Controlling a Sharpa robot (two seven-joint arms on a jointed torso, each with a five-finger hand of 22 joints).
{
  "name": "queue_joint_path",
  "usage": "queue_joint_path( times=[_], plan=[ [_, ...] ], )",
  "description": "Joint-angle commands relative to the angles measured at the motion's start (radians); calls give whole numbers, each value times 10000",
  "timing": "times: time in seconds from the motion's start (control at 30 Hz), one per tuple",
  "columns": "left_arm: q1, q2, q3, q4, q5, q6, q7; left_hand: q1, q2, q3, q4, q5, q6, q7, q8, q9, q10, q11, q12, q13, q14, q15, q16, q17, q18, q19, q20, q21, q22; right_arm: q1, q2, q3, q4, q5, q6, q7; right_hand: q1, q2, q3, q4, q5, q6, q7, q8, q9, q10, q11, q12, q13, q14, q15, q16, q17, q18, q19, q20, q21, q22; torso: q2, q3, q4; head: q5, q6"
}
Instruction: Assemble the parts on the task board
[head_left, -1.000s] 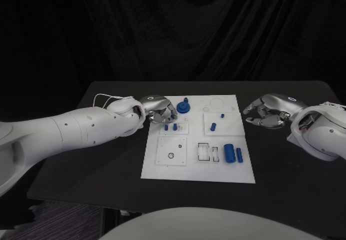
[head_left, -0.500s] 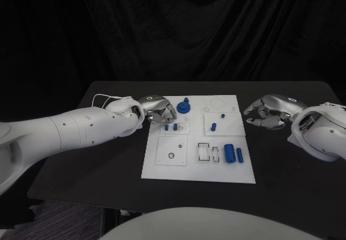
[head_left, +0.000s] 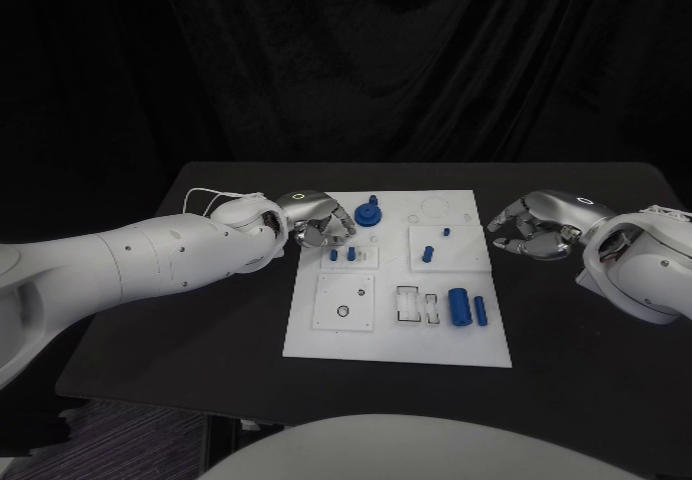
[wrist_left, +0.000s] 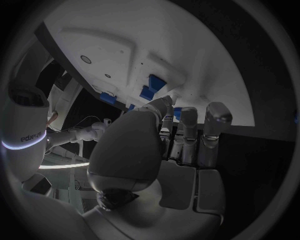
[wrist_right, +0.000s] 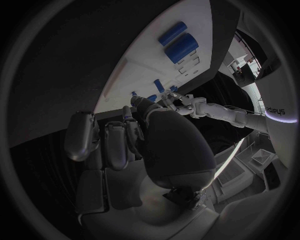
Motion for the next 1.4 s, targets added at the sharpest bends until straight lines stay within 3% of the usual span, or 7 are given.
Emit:
queue_joint_path(
  times=[0.03,0.3,0.47,0.6,1.03,1.17,1.4],
  plan=[
    [-10,-245,7,202,83,-1181,630,12,-139,-122,93,-185,-211,-45,-14,-182,-231,-35,122,10,396,-27,328,492,91,292,-10,334,1282,-26,-39,6,29,-17,15,-122,103,-38,26,-6,-72,-67,2,-42,-16,-47,10,-32,-11,306,-22,-74,9,57,-13,-32,-44,1627,1,2,-4,31,-2],
    [465,-1489,5,1278,922,-3062,1748,176,-361,-516,569,-404,-793,-492,-12,-700,-860,-296,539,37,696,-215,603,871,49,515,-39,515,1341,-25,-95,6,38,-17,-79,-68,104,-39,24,-5,-84,-66,1,-40,-17,-55,9,-40,-20,309,-22,-69,17,58,-15,-32,-51,1625,3,5,-11,215,-2],
    [1115,-2352,1,1698,2356,-2859,2162,592,-383,-628,730,-84,-1018,-422,9,-972,-1061,-206,843,4,867,-184,764,1144,22,645,-64,653,1388,-24,-88,6,11,-17,-96,-62,104,-39,24,-5,-84,-66,1,-40,-17,-55,9,-40,-20,309,-22,-69,17,58,-15,-32,-51,1625,11,4,17,301,-2],
    [1359,-2827,-1,1794,2598,-2621,1978,858,-400,-650,790,257,-934,-256,26,-1111,-1035,-115,1144,-2,1554,-137,1418,2177,-35,899,-124,1003,1473,-23,-34,6,-15,-16,-64,-90,105,-40,21,-4,-103,-61,-5,-37,-18,-57,8,-43,-24,310,-22,-67,20,53,-6,-32,-27,1632,-1,4,28,305,-2],
    [1474,-3128,-7,1529,1488,-1971,718,1013,-457,-469,1429,181,-343,31,159,-1298,150,-73,1978,82,2433,-156,2161,3405,-213,1550,-193,1993,1701,-31,69,6,-96,-16,-14,-38,115,-30,27,-5,-114,-56,-14,-33,-19,-55,3,-43,-24,314,-23,-57,35,51,-2,-32,-19,1634,-19,37,25,395,-2],
    [1462,-3101,-7,1452,1323,-2049,342,1180,-455,-375,1485,181,-127,179,204,-1337,776,-151,2675,525,2568,-212,2271,3610,-244,1654,-232,2190,1746,-44,79,6,-111,-16,-17,-26,115,-30,27,-5,-114,-56,-14,-33,-19,-55,3,-43,-24,314,-23,-57,35,51,-2,-32,-19,1634,7,-26,60,423,-2],
    [1460,-3095,-7,1444,1240,-2056,229,1191,-450,-375,1487,181,-103,206,207,-1346,835,-158,2821,641,2592,-224,2290,3645,-249,1670,-244,2222,1752,-46,82,6,-114,-16,-17,-25,115,-30,27,-5,-114,-56,-14,-33,-19,-55,3,-43,-24,314,-23,-57,35,51,-2,-32,-19,1634,9,-30,65,422,-2]
  ],
)
